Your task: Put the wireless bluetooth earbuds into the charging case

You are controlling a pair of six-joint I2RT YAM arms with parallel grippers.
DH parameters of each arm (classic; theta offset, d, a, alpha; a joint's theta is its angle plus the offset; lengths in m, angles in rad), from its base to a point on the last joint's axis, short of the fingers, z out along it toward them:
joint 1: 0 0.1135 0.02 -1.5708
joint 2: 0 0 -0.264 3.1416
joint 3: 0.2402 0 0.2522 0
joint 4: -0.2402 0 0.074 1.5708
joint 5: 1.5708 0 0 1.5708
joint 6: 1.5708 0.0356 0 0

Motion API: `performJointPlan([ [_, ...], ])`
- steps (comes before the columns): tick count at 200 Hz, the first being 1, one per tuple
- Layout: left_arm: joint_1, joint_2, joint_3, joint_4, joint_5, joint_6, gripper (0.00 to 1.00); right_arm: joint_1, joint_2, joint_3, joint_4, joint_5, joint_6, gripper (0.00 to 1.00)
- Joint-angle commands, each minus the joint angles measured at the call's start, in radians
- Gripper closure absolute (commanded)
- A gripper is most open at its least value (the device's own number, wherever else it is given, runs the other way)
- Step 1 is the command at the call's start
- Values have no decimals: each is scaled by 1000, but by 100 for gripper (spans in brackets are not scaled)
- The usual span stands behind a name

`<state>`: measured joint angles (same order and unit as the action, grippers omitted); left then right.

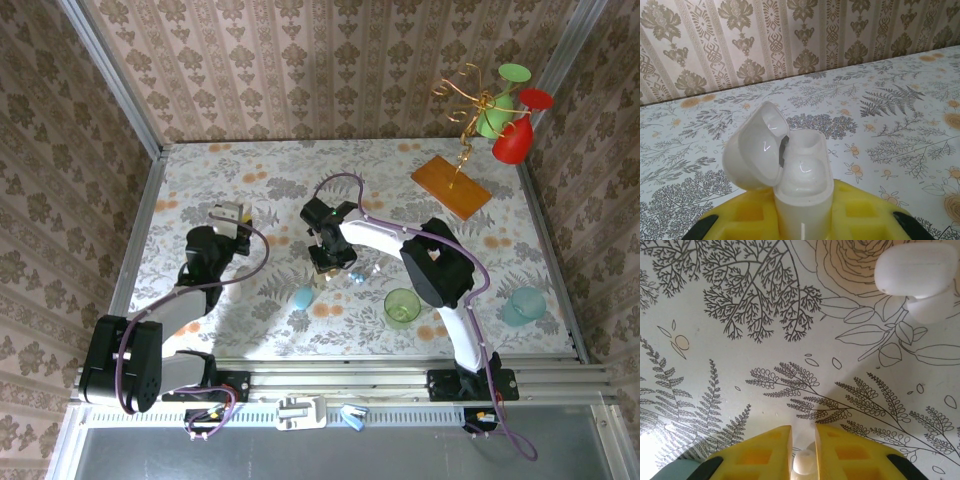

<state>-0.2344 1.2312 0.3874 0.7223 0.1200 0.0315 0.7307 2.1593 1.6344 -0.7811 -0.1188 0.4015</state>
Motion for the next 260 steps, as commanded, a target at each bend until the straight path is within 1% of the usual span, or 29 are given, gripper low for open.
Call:
performJointPlan([
  [1,-3,-21,-10,34,6,24,100,16,-70,-25,4,12,-38,78],
  [16,-3,-19,-9,36,6,22,100,23,-113,-51,23,45,-45,74],
  [34,-3,-16,-8,43,8,19,100,35,-153,-88,45,94,-59,66],
  [56,-3,-14,-7,43,9,19,100,55,-183,-118,52,131,-92,61],
  [86,-3,-10,-7,46,10,19,100,94,-156,-96,-2,202,-126,58],
  [106,-3,-9,-7,48,12,18,100,114,-113,-53,-56,257,-122,58],
  [134,-3,-10,-5,46,11,18,100,128,-61,-13,-99,297,-109,59],
  [187,-3,-4,1,45,14,18,100,141,-7,1,-113,308,-109,67],
  [220,-3,1,3,49,15,16,100,141,3,3,-122,322,-112,73],
  [253,-3,-5,-1,50,14,16,100,141,-28,8,-126,353,-101,73],
  [260,-4,-7,-2,50,13,16,100,140,-46,1,-111,356,-95,72],
])
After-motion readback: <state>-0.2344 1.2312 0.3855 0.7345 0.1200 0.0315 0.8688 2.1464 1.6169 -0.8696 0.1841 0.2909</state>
